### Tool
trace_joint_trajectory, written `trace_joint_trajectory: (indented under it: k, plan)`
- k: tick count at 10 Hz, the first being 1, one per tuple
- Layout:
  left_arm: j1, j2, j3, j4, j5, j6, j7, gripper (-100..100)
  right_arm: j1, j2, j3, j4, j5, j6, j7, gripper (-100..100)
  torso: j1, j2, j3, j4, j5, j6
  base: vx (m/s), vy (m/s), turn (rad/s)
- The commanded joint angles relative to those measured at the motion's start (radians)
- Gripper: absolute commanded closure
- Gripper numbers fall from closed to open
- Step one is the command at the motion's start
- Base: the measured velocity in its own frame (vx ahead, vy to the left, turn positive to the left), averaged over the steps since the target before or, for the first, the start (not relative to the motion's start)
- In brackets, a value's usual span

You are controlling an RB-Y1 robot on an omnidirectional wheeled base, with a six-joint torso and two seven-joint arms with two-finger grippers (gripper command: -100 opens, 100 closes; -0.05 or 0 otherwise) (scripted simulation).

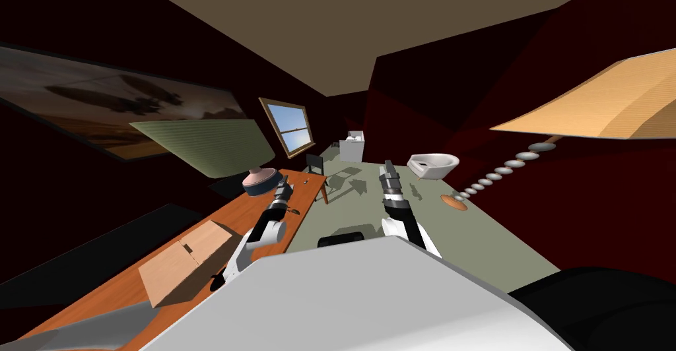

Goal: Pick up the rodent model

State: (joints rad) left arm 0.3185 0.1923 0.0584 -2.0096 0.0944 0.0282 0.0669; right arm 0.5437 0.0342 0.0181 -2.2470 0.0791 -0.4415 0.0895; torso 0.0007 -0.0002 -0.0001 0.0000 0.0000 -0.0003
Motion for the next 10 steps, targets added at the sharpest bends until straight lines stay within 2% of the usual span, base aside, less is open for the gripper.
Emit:
trace_joint_trajectory:
  k: [1,4,5,6,7,8,9,10]
  plan:
    - [-0.034,0.009,0.006,0.05,-0.001,0.05,-0.014,-100,0.0,0.0,0.0,0.0,0.0,0.0,0.0,0,0.0,0.0,0.0,0.0,0.0,0.0,0.001,0.006,-0.029]
    - [-0.054,0.015,0.01,0.108,-0.002,0.119,-0.026,-100,0.0,0.0,0.0,0.0,0.0,0.0,0.0,0,0.0,0.0,0.0,0.0,0.0,0.0,0.002,0.008,-0.027]
    - [-0.075,0.021,0.014,0.132,-0.003,0.159,-0.038,-100,0.0,0.0,0.0,0.0,0.0,0.0,0.0,0,0.0,0.0,0.0,0.0,0.0,0.0,0.0,0.009,-0.039]
    - [-0.075,0.021,0.014,0.151,-0.003,0.17,-0.038,-100,0.0,0.0,0.0,0.0,0.0,0.0,0.0,0,0.0,0.0,0.0,0.0,0.0,0.0,0.0,0.01,-0.024]
    - [-0.096,0.027,0.018,0.195,-0.004,0.208,-0.051,-100,0.0,0.0,0.0,0.0,0.0,0.0,0.0,0,0.001,0.0,0.0,0.0,0.0,0.0,0.001,0.013,-0.031]
    - [-0.096,0.027,0.018,0.195,-0.004,0.221,-0.051,-100,0.0,0.0,0.0,0.0,0.0,0.0,0.0,0,0.0,0.0,0.0,0.0,0.0,0.0,0.002,0.011,-0.021]
    - [-0.118,0.033,0.022,0.24,-0.005,0.255,-0.064,-100,0.0,0.0,0.0,0.0,0.0,0.0,0.0,0,0.0,0.0,0.0,0.0,0.0,0.0,0.001,0.012,-0.044]
    - [-0.118,0.033,0.022,0.24,-0.005,0.273,-0.064,-100,0.0,0.0,0.0,0.0,0.0,0.0,0.0,0,0.0,0.0,0.0,0.0,0.0,0.0,-0.001,0.011,-0.022]
